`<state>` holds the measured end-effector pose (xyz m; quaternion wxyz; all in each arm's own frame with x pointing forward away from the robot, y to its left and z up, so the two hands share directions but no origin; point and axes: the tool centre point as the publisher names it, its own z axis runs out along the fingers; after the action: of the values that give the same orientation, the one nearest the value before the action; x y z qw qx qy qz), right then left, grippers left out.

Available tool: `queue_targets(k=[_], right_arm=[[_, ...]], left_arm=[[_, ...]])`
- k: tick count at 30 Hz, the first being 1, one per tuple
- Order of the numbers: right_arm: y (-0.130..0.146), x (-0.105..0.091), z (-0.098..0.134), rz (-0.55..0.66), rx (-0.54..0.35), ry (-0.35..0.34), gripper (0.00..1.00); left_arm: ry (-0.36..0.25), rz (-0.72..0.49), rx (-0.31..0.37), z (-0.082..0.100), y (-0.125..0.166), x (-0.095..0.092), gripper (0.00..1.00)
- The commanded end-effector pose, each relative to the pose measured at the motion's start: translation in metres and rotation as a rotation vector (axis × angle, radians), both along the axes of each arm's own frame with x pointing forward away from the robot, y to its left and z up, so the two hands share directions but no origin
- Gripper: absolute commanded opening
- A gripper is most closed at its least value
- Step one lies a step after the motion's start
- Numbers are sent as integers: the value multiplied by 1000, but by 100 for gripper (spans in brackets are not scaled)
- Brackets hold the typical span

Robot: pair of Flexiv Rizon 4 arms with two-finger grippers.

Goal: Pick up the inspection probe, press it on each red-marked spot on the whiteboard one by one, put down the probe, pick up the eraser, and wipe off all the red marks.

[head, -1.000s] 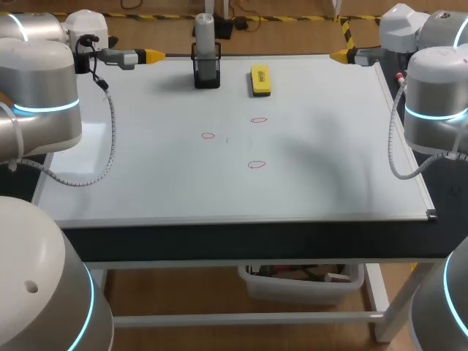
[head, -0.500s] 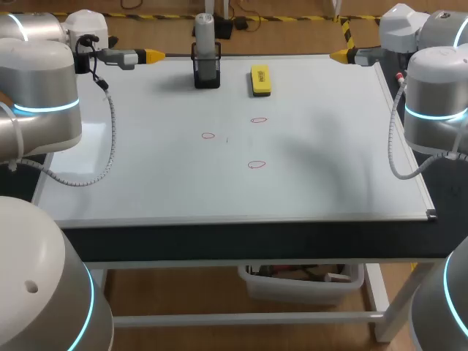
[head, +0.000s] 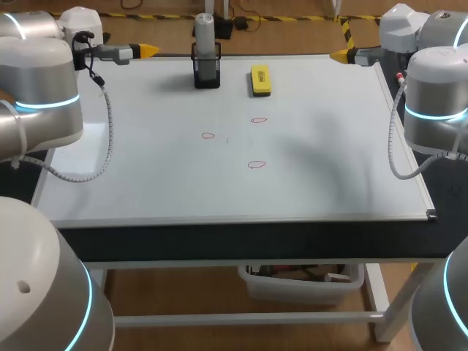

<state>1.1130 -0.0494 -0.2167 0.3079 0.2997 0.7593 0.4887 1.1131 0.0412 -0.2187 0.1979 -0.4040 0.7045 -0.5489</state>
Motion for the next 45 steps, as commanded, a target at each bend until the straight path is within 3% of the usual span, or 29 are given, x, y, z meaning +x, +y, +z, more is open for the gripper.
queue_targets(k=[1, 16, 31, 45], right_arm=[[0, 0, 0, 0, -2, 2, 100], [0, 0, 0, 0, -2, 2, 100], [0, 0, 0, 0, -2, 2, 100], [0, 0, 0, 0, -2, 2, 100]], left_arm=[[-15, -18, -10, -4, -1, 7, 100], [-41, -167, -77, -23, 11, 35, 100], [-110, -360, -132, -28, 12, 61, 100], [-163, -473, -125, -31, -2, 72, 100]])
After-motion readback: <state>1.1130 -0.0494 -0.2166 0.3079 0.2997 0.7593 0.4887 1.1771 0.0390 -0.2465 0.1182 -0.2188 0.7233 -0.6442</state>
